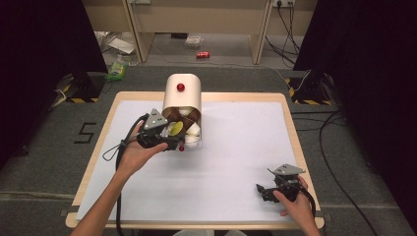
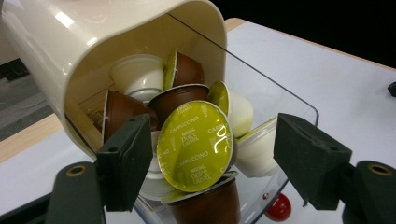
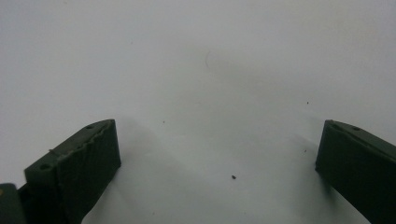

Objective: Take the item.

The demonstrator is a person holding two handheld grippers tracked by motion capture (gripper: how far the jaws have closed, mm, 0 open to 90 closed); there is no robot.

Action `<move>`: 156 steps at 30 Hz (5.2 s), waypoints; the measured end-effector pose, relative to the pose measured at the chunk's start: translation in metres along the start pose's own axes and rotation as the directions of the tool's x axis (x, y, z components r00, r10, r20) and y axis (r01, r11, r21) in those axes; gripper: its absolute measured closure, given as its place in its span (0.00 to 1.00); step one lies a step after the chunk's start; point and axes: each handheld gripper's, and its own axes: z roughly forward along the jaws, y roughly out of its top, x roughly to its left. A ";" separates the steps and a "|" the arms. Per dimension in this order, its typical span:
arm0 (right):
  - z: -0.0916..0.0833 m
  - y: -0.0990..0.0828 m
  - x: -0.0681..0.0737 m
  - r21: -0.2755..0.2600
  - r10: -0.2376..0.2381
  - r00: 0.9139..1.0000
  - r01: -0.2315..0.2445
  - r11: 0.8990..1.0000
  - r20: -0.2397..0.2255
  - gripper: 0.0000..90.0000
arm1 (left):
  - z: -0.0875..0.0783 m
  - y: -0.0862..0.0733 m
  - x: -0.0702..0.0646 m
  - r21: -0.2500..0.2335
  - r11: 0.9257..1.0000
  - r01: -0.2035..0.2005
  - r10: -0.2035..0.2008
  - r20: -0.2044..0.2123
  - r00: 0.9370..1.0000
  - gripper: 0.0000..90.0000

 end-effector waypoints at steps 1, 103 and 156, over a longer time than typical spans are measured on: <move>0.000 0.000 0.000 0.000 0.000 1.000 0.000 1.000 0.000 0.00 | 0.000 0.000 0.001 0.002 1.000 -0.002 0.002 -0.003 1.000 0.32; 0.000 0.000 0.000 -0.001 0.000 1.000 0.000 1.000 0.000 0.01 | 0.017 0.006 0.011 0.038 0.996 -0.086 0.090 -0.113 0.990 0.62; 0.000 0.000 0.000 -0.002 0.001 1.000 -0.001 1.000 0.000 0.00 | -0.068 -0.050 0.053 -0.033 0.998 0.051 -0.055 -0.146 0.988 0.61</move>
